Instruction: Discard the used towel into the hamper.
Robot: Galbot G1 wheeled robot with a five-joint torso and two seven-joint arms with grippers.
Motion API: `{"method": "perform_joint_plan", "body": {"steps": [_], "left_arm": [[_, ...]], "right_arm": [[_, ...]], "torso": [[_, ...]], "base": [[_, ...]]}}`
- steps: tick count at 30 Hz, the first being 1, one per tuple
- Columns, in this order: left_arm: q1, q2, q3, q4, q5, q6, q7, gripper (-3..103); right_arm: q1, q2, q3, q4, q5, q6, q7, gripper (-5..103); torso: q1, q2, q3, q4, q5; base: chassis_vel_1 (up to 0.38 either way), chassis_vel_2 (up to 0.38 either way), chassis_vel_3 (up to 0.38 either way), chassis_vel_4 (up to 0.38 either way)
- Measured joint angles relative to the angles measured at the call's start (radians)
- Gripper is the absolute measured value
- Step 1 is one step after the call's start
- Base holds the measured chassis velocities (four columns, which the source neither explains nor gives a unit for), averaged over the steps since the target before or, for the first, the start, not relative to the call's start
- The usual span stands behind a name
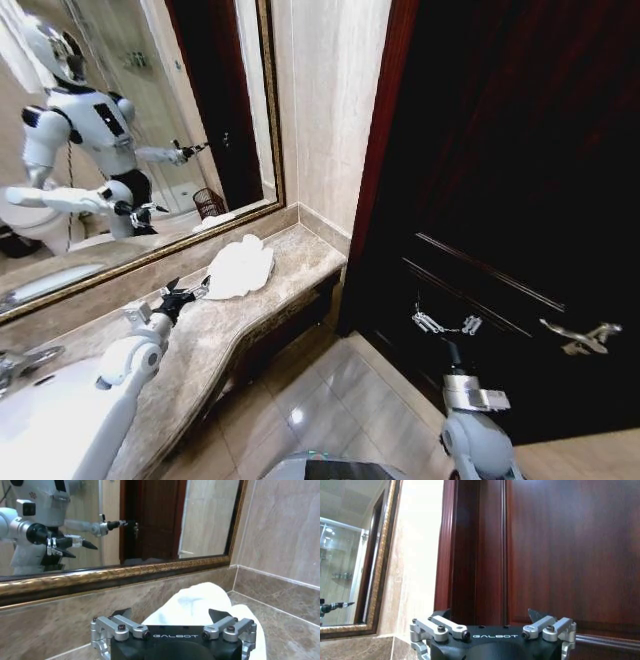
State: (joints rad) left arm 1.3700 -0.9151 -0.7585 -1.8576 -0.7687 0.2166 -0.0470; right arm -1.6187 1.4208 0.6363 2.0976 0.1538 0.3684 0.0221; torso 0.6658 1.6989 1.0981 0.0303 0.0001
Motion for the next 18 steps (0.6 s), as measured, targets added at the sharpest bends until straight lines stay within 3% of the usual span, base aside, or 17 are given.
{"method": "perform_joint_plan", "body": {"steps": [7,12,18], "left_arm": [[-0.026,0.035,0.082,0.049,0.012,-0.009,0.014,100],[-0.092,0.041,0.173,0.100,0.012,-0.006,0.021,100],[-0.176,0.043,0.262,0.161,0.043,-0.004,0.020,100]], "right_arm": [[-0.023,0.017,-0.016,-0.008,-0.057,0.042,0.024,100],[-0.042,0.020,-0.011,-0.007,-0.069,0.055,0.030,100],[-0.051,0.024,-0.007,-0.006,-0.074,0.064,0.036,100]], "torso": [[0.002,-0.001,0.000,0.0002,-0.0004],[0.000,0.000,0.000,-0.0009,-0.0003],[-0.001,0.000,0.000,0.0004,0.0002]], "base": [[-0.164,0.165,0.182,-0.143],[-0.056,0.032,-0.024,-0.008],[0.049,-0.018,-0.034,0.033]]}}
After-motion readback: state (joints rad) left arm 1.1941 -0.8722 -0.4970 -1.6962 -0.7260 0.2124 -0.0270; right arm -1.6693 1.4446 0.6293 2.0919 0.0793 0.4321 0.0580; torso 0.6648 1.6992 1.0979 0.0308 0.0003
